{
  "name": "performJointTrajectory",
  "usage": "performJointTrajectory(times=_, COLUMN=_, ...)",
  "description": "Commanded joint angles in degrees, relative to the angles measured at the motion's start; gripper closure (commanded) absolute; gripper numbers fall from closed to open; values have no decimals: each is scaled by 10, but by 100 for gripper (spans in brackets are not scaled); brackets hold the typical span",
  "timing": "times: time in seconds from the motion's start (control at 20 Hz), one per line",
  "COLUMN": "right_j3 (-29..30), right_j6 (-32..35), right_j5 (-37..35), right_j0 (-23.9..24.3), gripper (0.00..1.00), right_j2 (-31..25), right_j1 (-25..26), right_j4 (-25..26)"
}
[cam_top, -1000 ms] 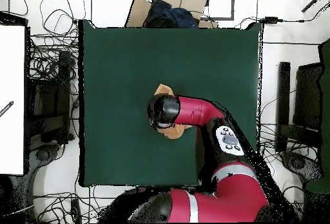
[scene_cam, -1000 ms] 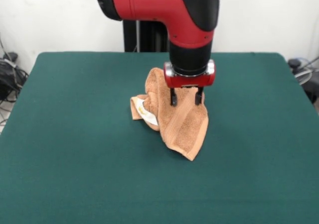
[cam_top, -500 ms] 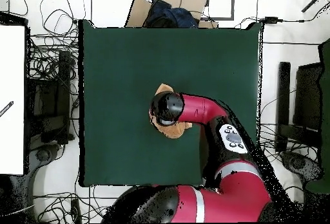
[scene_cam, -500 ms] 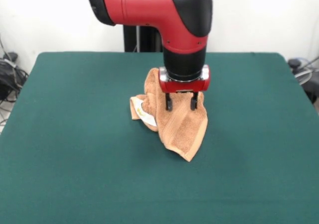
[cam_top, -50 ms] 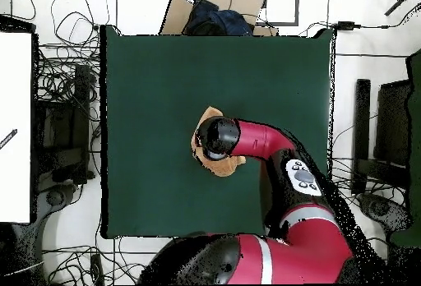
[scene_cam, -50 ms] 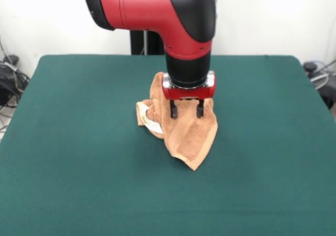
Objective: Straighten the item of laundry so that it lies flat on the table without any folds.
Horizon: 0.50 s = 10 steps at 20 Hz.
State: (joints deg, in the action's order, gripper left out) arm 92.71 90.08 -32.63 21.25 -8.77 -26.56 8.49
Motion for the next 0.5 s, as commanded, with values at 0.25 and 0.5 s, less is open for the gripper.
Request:
performJointTrajectory(times=0.25, right_j3=15, right_j6=1, right_j5=-20, right_j0=-10, gripper=0, right_j2=-42, right_j1=-63, right_j4=23)
performJointTrajectory(times=0.5, right_j3=47, right_j6=62, right_j5=-99, right_j0=-52, gripper=0, right_j2=-23, right_j1=-165, right_j4=-25)
